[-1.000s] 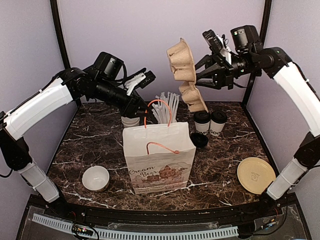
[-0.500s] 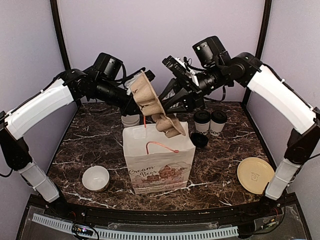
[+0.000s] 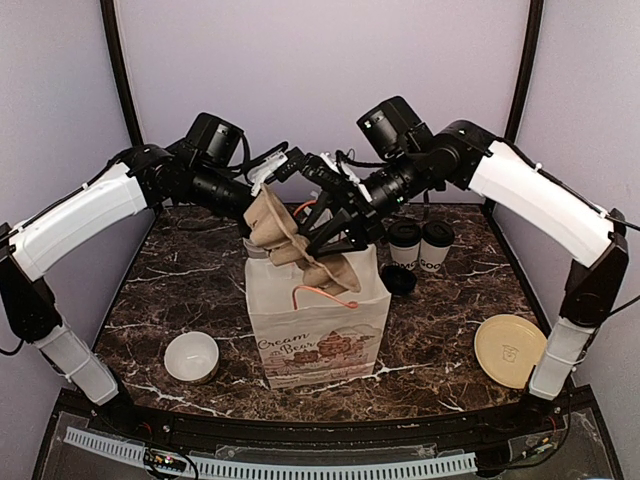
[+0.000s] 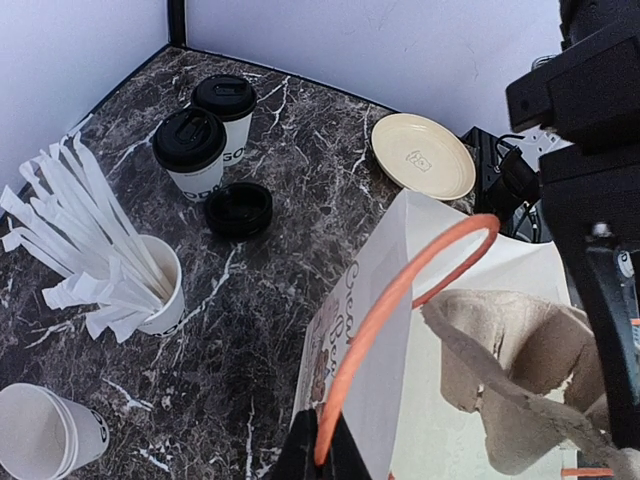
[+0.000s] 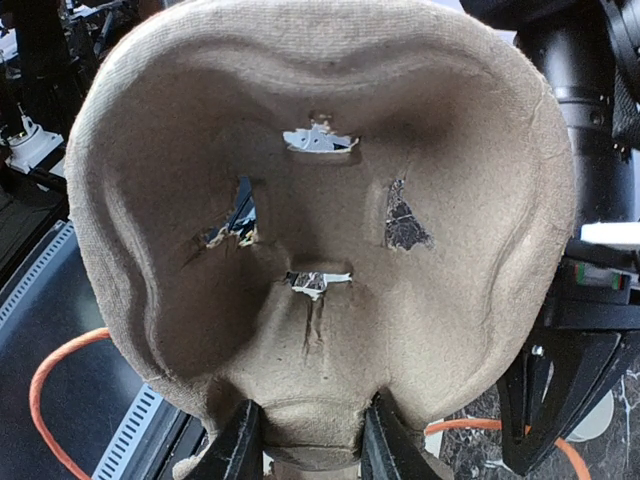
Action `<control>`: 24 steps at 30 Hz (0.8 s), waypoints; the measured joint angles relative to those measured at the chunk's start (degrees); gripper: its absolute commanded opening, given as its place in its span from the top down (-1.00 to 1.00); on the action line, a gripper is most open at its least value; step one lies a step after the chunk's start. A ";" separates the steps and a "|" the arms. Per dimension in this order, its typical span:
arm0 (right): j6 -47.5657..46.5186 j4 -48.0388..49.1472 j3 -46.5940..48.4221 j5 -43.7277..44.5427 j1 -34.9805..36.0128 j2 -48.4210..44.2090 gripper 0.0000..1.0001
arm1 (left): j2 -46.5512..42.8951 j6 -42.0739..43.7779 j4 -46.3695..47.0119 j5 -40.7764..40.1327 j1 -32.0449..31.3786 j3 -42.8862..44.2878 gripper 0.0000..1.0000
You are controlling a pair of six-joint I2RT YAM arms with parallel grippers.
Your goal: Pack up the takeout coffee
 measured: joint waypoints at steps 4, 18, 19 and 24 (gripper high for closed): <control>-0.61 -0.13 -1.97 2.27 0.50 0.00 0.41 | -0.90 0.35 0.04 0.09 0.13 -0.37 0.55; -0.72 -3.56 -3.32 17.29 2.73 1.01 0.44 | -6.73 0.96 0.44 -4.44 0.39 -0.94 -0.30; -0.72 -4.48 -3.04 18.23 2.86 1.57 0.43 | -7.93 0.98 0.50 -5.29 0.46 -1.03 -0.32; -0.48 -8.02 -2.91 22.10 3.56 4.24 0.43 | -13.84 0.98 2.47 -8.98 0.76 -2.80 -0.36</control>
